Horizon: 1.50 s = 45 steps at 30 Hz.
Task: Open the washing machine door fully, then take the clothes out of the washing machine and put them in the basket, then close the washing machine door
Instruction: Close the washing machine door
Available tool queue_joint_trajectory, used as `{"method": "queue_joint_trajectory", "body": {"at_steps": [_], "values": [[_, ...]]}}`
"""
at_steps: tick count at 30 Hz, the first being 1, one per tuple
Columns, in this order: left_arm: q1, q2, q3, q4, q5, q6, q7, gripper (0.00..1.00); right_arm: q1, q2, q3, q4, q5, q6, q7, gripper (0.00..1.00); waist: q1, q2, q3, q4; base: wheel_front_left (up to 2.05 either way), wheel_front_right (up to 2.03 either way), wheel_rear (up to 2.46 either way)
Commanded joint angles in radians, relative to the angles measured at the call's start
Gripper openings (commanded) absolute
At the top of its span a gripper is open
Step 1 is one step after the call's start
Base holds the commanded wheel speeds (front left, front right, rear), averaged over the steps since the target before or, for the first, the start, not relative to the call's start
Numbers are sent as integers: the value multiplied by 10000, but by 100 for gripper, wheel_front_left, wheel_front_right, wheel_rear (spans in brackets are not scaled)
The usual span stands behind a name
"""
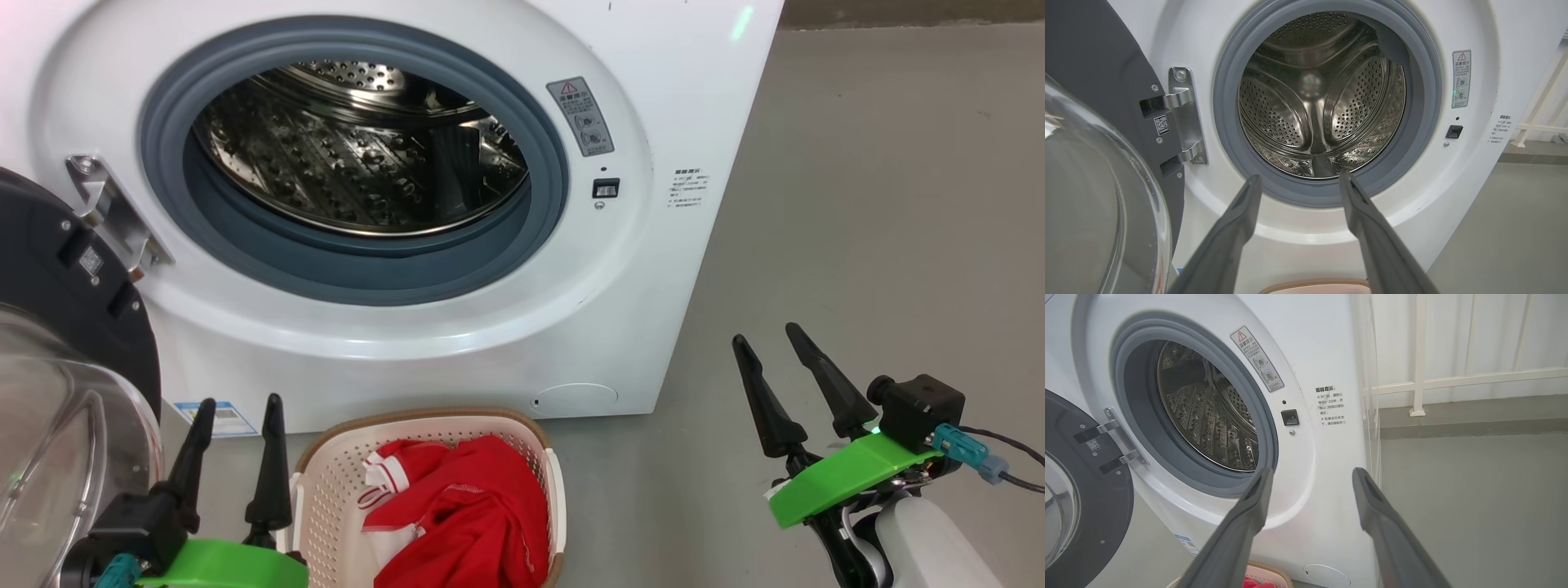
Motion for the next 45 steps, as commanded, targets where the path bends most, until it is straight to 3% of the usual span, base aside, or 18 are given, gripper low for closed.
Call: {"method": "queue_joint_trajectory", "body": {"at_steps": [1,34,45], "values": [[-245,255,305,-184,-65,71,-56,100,-14,-22,182,-277,-50,27,-48,100,0,0,7,1,0,0,0],[-337,358,189,-110,-227,212,-143,100,-59,-37,151,-271,-50,27,-48,100,0,0,20,-11,-1,1,0],[-304,400,87,-86,-308,196,-155,100,-53,-59,166,-238,-39,27,-48,100,0,0,-15,-1,-110,110,0]]}}
